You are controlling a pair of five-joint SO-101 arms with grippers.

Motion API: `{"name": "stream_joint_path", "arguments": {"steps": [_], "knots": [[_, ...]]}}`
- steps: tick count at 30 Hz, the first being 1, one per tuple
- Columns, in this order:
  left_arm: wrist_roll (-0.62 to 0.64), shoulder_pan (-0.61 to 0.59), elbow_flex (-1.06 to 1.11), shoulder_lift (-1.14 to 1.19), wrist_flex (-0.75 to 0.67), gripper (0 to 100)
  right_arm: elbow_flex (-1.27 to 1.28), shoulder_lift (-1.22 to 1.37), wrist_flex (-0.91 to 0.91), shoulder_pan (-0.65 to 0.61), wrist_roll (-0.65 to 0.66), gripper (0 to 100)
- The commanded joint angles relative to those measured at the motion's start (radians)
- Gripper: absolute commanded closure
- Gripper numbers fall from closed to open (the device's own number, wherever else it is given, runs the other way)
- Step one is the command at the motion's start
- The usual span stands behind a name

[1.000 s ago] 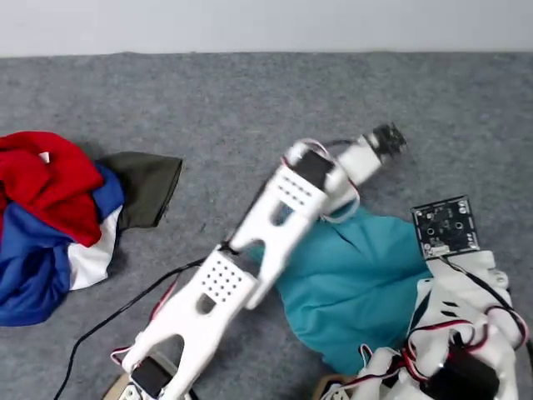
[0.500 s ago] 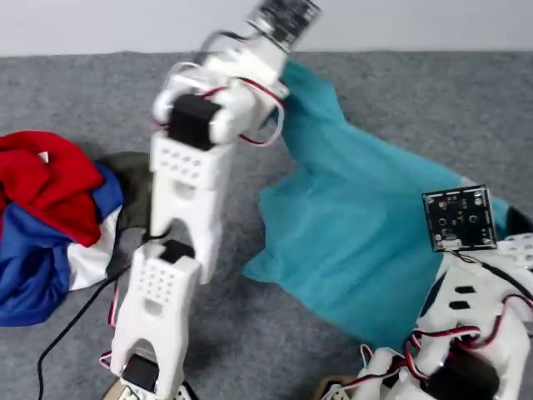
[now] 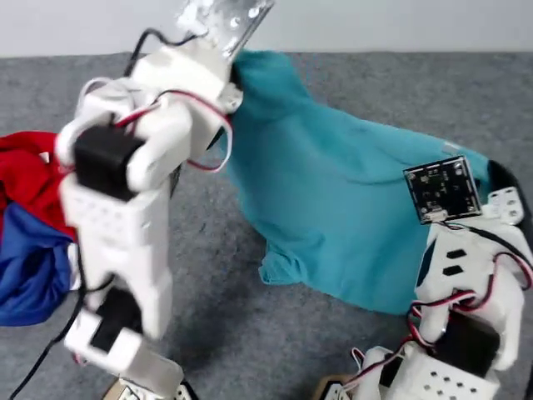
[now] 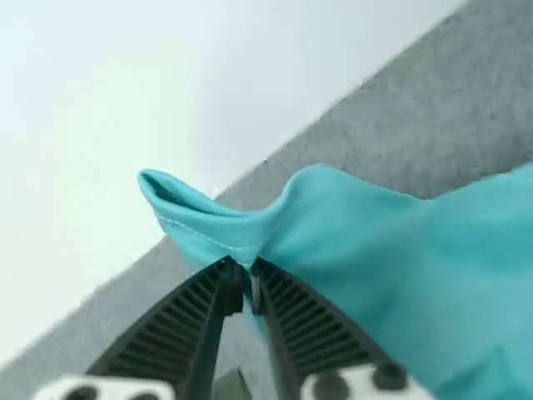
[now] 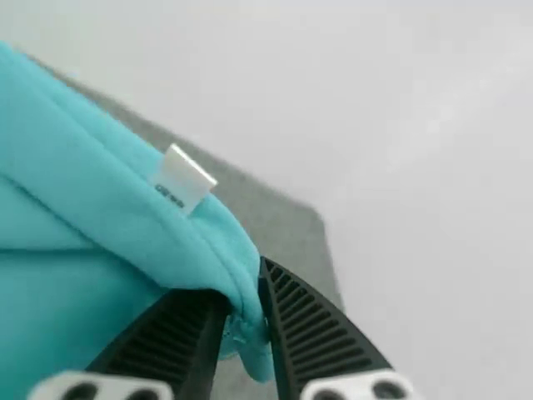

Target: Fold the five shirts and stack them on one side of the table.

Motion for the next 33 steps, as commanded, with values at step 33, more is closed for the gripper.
{"name": "stream_joint_path", "arguments": {"steps": [33], "knots": [[-0.387,-0.009,-0.042,-0.531,-0.250,99,-0.578,-0.025,0.170,-0.133,0.028,99.1]]}}
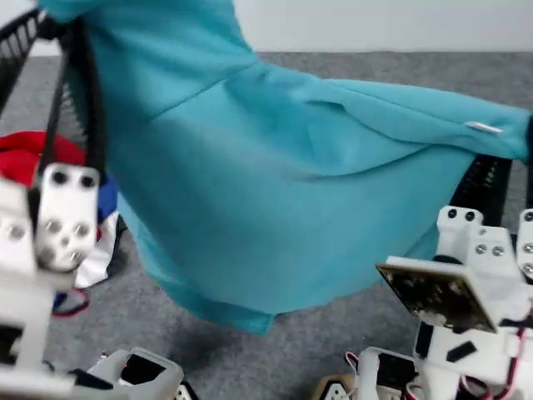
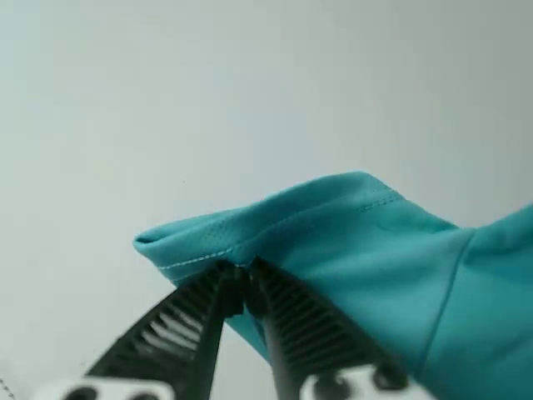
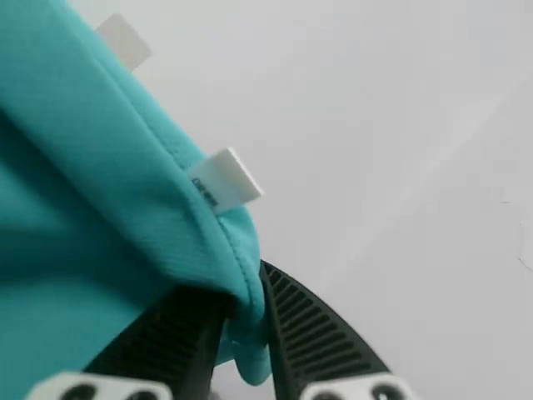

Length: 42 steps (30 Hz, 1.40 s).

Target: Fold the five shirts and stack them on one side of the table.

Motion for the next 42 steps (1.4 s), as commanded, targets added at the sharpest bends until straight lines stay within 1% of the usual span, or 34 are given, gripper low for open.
{"name": "stream_joint_path", "arguments": {"steps": [1,5,7,10,14,16,18,20,22,26,30,38,40,42], "knots": [[-0.018,-0.009,-0.015,-0.046,0.063,99,-0.110,-0.015,0.145,-0.007,0.017,99.1],[-0.037,-0.009,-0.013,-0.081,0.133,99,-0.181,-0.022,0.305,-0.005,0.040,99.1],[-0.038,-0.011,-0.010,-0.083,0.169,99,-0.204,-0.018,0.351,-0.005,0.055,99.1],[-0.037,-0.060,0.031,-0.058,0.229,99,-0.155,-0.008,0.401,-0.005,0.092,99.1],[-0.035,-0.100,0.171,0.005,0.242,99,0.048,0.030,0.389,-0.007,0.109,99.1],[-0.037,-0.094,0.257,0.046,0.242,99,0.167,0.056,0.329,-0.012,0.109,99.1],[-0.038,-0.092,0.358,0.097,0.221,99,0.284,0.091,0.231,-0.013,0.109,99.1],[-0.038,-0.100,0.464,0.157,0.144,99,0.385,0.133,0.113,-0.013,0.106,99.1],[-0.038,-0.121,0.564,0.216,0.034,99,0.473,0.177,0.001,-0.013,0.106,99.1],[-0.038,-0.150,0.722,0.331,-0.265,99,0.591,0.297,-0.260,-0.038,0.109,99.1],[-0.038,-0.175,0.792,0.453,-0.511,99,0.614,0.470,-0.527,-0.045,0.109,99.1],[-0.038,-0.178,0.791,0.689,-0.842,99,0.582,0.845,-1.033,-0.065,0.110,99.1],[-0.038,-0.178,0.791,0.726,-0.905,99,0.535,0.937,-1.107,-0.074,0.110,99.1],[-0.038,-0.178,0.791,0.750,-0.924,99,0.483,1.021,-1.155,-0.085,0.110,99.1]]}}
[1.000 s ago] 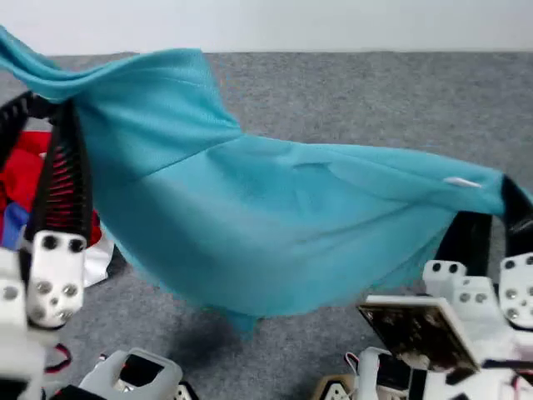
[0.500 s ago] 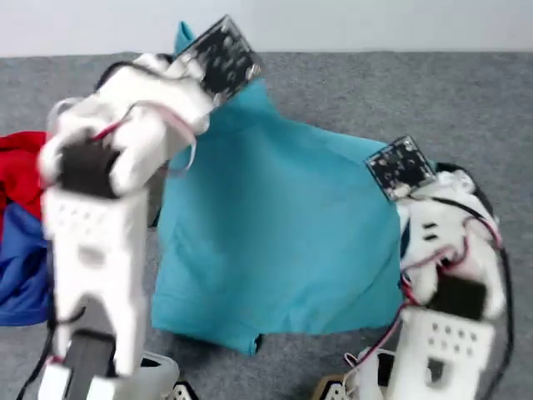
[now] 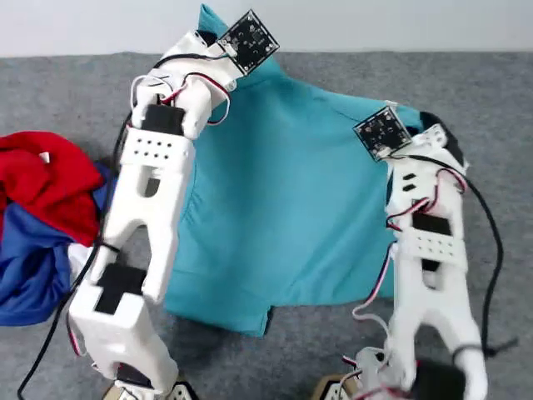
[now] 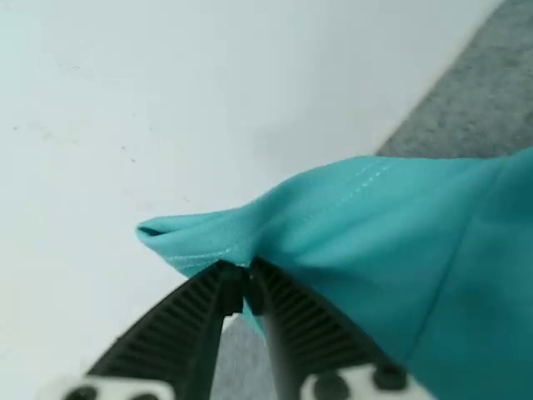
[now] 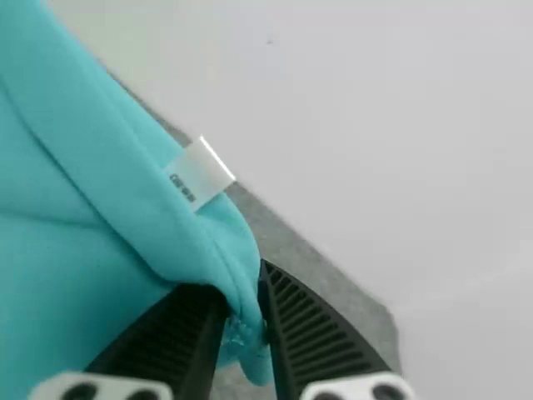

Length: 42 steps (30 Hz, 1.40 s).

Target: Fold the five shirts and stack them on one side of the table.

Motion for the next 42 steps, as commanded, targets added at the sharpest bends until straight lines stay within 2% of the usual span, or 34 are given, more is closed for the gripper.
{"name": "stream_joint_path", "arguments": {"steps": [1,3,7,16,23,30,35,42], "knots": [[-0.009,-0.008,-0.007,0.015,-0.071,99,-0.152,0.122,-0.104,-0.027,0.011,99.1],[-0.009,-0.008,-0.001,0.023,-0.063,99,-0.192,0.176,-0.104,-0.033,0.011,99.1],[-0.091,-0.008,-0.008,0.012,0.109,99,-0.196,0.199,-0.067,-0.048,0.011,99.1],[-0.118,-0.044,-0.007,-0.106,0.565,99,-0.193,0.044,0.443,-0.051,0.006,99.1],[-0.118,-0.072,-0.012,-0.186,0.806,99,-0.192,-0.047,0.630,-0.031,0.006,99.1],[-0.121,-0.035,-0.007,-0.273,1.137,99,-0.192,-0.177,0.943,-0.035,0.009,99.1],[-0.115,-0.046,0.068,-0.334,1.169,99,-0.190,-0.214,1.104,-0.019,0.009,99.1],[-0.120,-0.048,0.374,-0.520,1.168,99,-0.190,-0.220,1.237,0.027,0.011,99.1]]}}
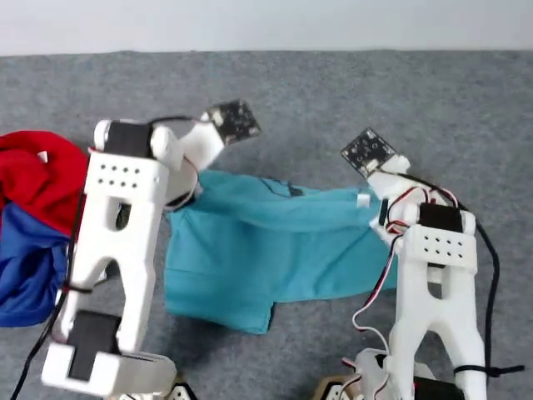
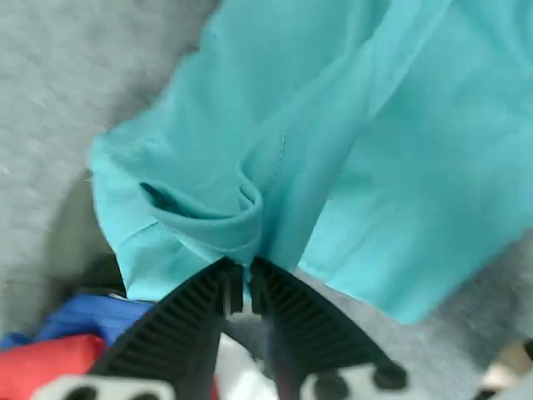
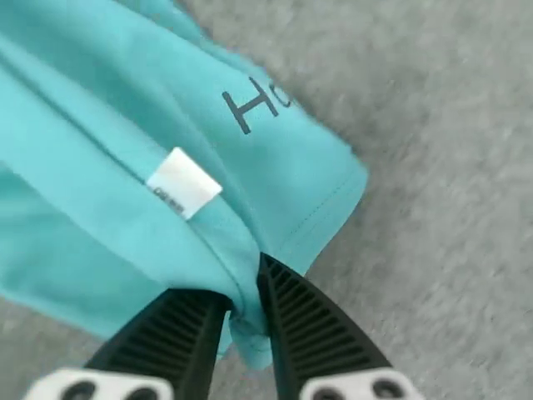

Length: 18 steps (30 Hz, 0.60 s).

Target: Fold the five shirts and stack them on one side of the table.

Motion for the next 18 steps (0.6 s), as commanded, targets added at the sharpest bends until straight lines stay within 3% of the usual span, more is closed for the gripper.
{"name": "stream_joint_path", "arguments": {"steps": [1,8,14,18], "knots": [[-0.012,-0.011,0.130,-0.152,0.029,99,-0.058,-0.045,0.054,0.044,0.012,99.1],[-0.012,-0.032,0.351,-0.351,0.029,94,-0.063,-0.045,0.209,0.047,0.012,97.9],[-0.012,-0.123,0.456,-0.585,0.029,78,-0.141,-0.047,0.433,0.114,0.008,73.6],[-0.005,-0.126,0.464,-0.698,0.021,77,-0.238,-0.047,0.446,0.139,0.005,71.9]]}}
